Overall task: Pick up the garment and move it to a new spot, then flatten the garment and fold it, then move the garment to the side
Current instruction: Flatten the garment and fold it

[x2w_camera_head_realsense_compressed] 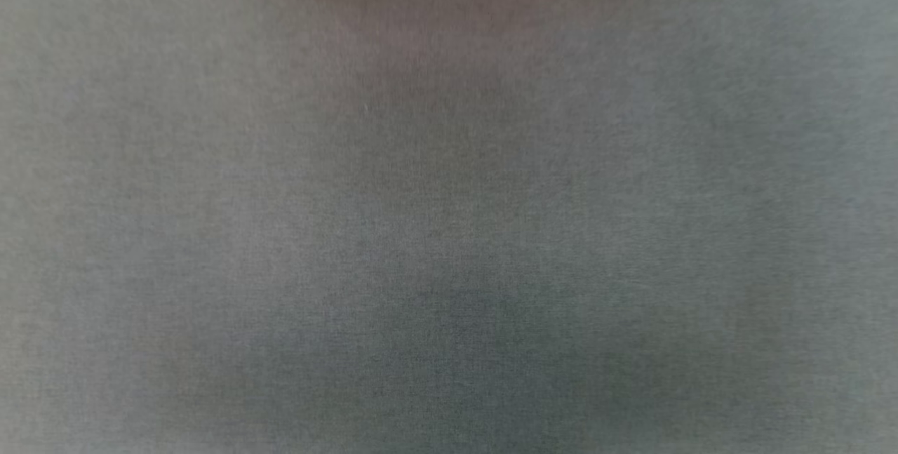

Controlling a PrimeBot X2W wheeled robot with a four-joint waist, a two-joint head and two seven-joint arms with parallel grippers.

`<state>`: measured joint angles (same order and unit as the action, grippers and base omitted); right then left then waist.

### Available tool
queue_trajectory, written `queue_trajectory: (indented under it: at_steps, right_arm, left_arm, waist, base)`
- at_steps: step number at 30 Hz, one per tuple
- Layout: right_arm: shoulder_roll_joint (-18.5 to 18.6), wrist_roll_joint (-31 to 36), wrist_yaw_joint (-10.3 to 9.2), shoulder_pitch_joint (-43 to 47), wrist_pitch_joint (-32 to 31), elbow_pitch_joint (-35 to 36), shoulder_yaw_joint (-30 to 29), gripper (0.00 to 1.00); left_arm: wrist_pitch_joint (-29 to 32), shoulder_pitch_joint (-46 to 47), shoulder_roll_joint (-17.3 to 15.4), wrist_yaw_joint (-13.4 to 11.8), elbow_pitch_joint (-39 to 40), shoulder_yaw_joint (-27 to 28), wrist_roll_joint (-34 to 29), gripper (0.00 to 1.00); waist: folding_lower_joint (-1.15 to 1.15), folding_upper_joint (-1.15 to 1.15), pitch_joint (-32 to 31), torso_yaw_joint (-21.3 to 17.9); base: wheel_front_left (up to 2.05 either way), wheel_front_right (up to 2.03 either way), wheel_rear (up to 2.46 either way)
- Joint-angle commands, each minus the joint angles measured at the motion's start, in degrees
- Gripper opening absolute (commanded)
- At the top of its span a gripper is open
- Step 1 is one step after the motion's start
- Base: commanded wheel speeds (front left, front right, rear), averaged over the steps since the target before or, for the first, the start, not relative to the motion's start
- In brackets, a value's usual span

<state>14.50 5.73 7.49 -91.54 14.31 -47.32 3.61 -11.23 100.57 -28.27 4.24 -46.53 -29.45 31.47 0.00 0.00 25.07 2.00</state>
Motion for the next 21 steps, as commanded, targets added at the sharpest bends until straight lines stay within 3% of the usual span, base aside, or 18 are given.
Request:
queue_trajectory:
  at_steps: [1, 5, 11, 16, 21]
  right_arm:
    - [-0.35, 0.98, 0.0, -0.37, 0.46, 0.09, -0.08, 0.0]
    - [-1.06, 6.43, 0.0, 1.39, 0.88, 3.76, -1.37, 0.0]
    - [-1.86, 4.06, -0.01, 9.47, 0.89, 0.58, -0.39, 0.0]
    - [-2.18, -3.91, -0.01, 16.53, 0.89, -5.49, 3.31, 0.0]
    - [-1.01, -14.94, -0.01, 24.11, -2.02, -6.46, 11.45, 0.0]
  left_arm:
    - [-0.88, 0.79, 0.35, -0.01, -0.11, 0.11, -0.48, 0.0]
    - [-3.81, -0.01, 1.71, 0.47, -0.57, 1.97, -0.45, 0.0]
    - [-3.98, -9.47, 2.72, 2.53, -2.5, 0.97, 0.01, 0.0]
    - [-2.34, -18.94, 3.08, 3.15, -4.52, -2.38, 3.81, 0.0]
    - [4.46, -29.28, 0.58, 3.18, 1.49, -8.94, 11.43, 0.0]
  waist:
    - [0.0, 0.0, 3.0, 0.97]
    - [0.0, 0.0, 4.49, 2.04]
    - [0.0, 0.0, 2.43, 2.9]
    - [0.0, 0.0, -1.33, 3.43]
    - [0.0, 0.0, -5.42, 3.74]
  base:
    - [0.0, 0.0, 0.0]
    - [0.0, 0.0, 0.0]
    - [0.0, 0.0, 0.0]
    - [0.0, 0.0, 0.0]
    - [0.0, 0.0, 0.0]
